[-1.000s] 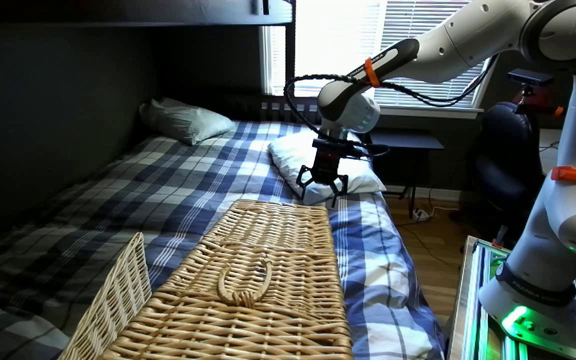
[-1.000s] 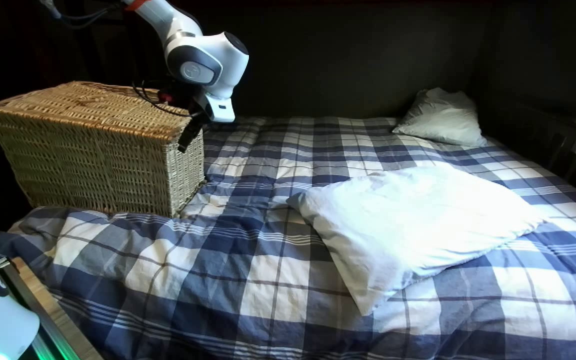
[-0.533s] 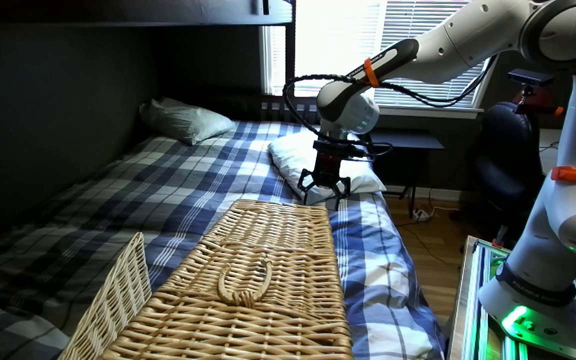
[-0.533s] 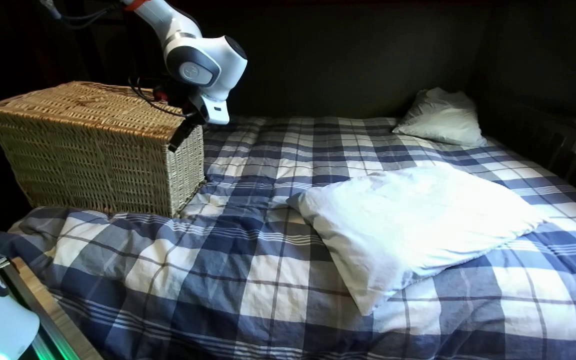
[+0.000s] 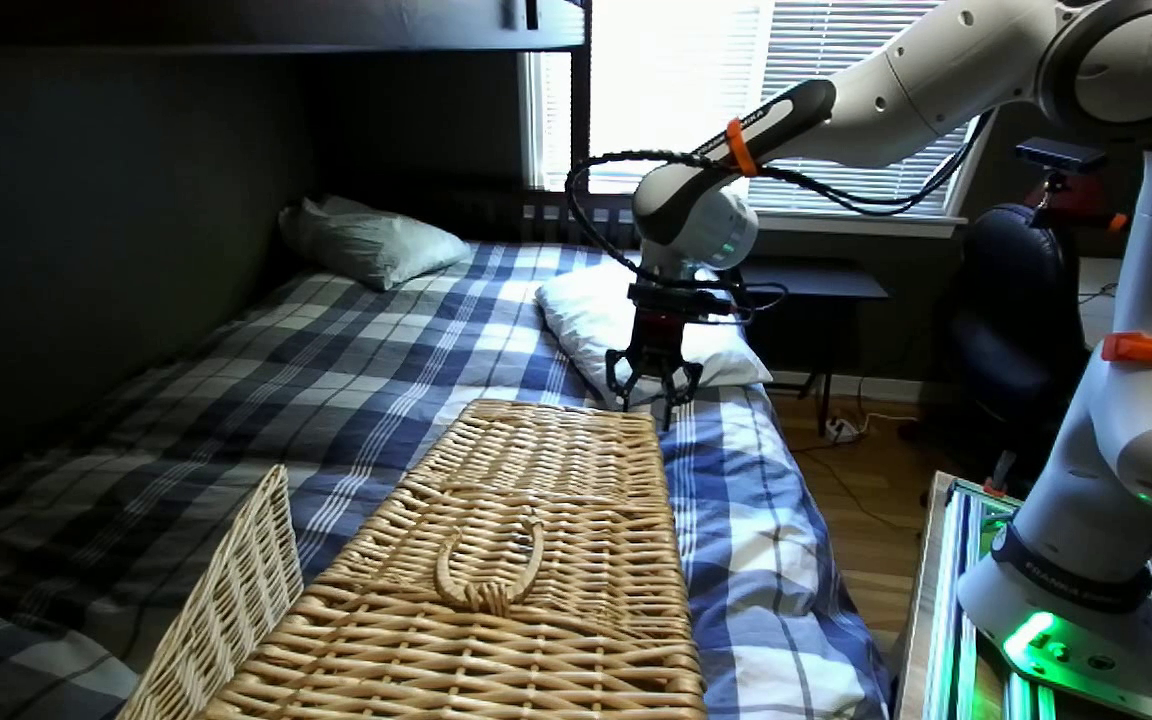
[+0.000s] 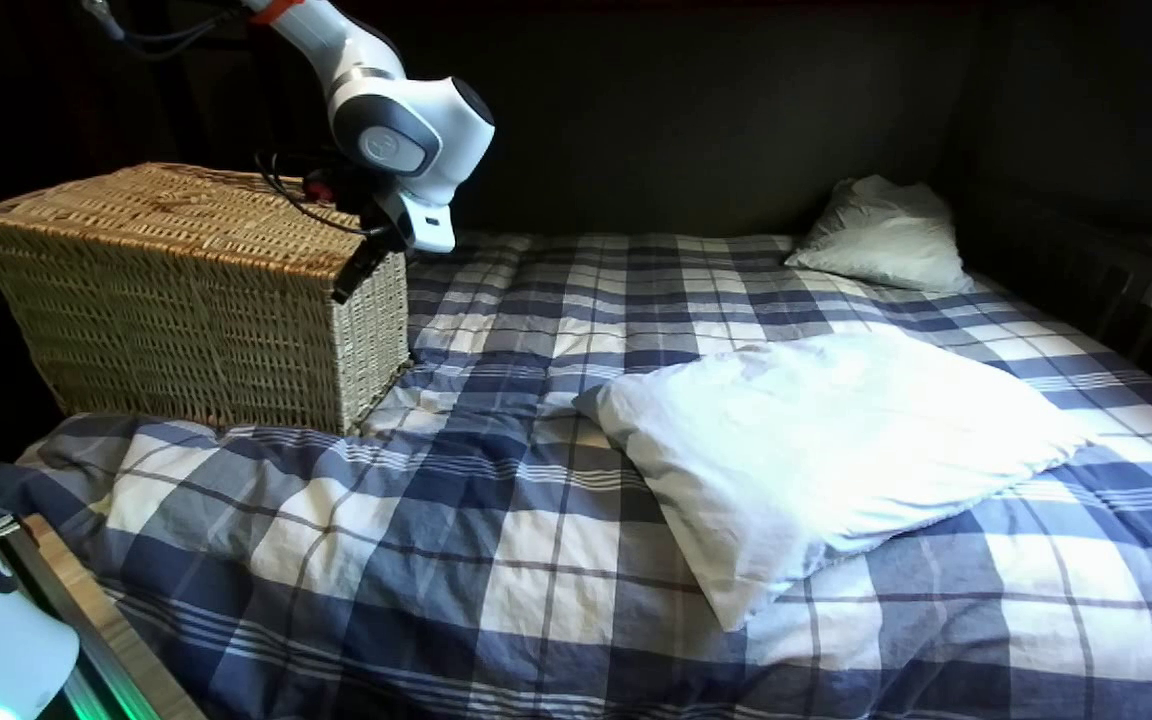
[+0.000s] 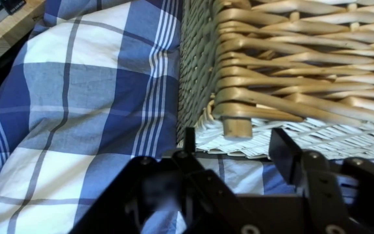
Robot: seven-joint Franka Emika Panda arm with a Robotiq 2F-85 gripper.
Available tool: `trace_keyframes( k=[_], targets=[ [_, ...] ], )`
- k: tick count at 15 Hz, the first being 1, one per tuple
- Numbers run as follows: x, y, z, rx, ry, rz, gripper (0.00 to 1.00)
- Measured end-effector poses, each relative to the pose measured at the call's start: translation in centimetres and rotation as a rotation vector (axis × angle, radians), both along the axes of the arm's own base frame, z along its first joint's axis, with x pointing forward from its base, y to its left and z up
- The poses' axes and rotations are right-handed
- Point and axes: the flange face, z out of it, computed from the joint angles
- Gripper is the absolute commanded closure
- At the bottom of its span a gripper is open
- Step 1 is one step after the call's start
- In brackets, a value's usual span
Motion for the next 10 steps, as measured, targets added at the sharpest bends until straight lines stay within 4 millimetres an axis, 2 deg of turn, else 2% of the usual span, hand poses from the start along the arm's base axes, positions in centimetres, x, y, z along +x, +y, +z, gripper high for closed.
trace_keyframes(
  k=[1, 3, 4, 6, 7, 10],
  targets=[
    [0.00, 0.01, -0.05, 0.001, 0.001, -0.001, 0.60],
    [0.02, 0.04, -0.09, 0.006, 0.002, -0.005, 0.50],
    [0.03, 0.06, -0.08, 0.008, 0.002, -0.007, 0.49],
    [0.04, 0.08, -0.07, 0.010, 0.002, -0.009, 0.36],
    [0.04, 0.08, -0.06, 0.011, 0.002, -0.010, 0.33],
    [0.01, 0.13, 0.01, 0.011, 0.001, -0.010, 0.45]
  ],
)
